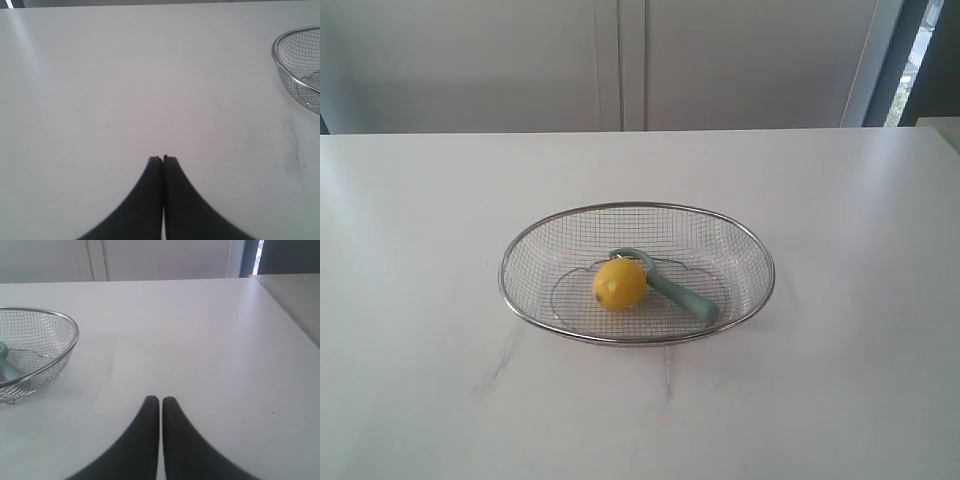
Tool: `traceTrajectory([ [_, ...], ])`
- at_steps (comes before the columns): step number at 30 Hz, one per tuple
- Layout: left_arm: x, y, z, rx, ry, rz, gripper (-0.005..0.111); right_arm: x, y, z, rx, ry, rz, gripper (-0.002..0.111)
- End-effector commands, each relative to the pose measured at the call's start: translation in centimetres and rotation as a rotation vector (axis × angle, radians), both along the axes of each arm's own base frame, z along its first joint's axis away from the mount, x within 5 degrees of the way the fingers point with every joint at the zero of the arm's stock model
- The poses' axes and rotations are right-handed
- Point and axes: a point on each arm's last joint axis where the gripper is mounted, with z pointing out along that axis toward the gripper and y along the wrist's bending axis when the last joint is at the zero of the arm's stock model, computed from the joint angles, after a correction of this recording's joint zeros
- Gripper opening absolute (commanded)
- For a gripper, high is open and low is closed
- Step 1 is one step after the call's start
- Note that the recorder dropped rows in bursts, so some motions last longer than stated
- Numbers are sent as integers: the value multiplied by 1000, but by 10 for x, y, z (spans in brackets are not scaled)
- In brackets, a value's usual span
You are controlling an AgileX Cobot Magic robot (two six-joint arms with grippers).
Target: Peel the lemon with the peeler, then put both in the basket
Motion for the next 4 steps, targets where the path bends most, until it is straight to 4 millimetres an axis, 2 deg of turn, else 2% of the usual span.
traceTrajectory([
  [1,0,0,-1,-1,1,4,0,0,0,-1,-8,-4,-1,3],
  [4,0,0,-1,-1,1,4,0,0,0,-1,-8,-4,-1,3],
])
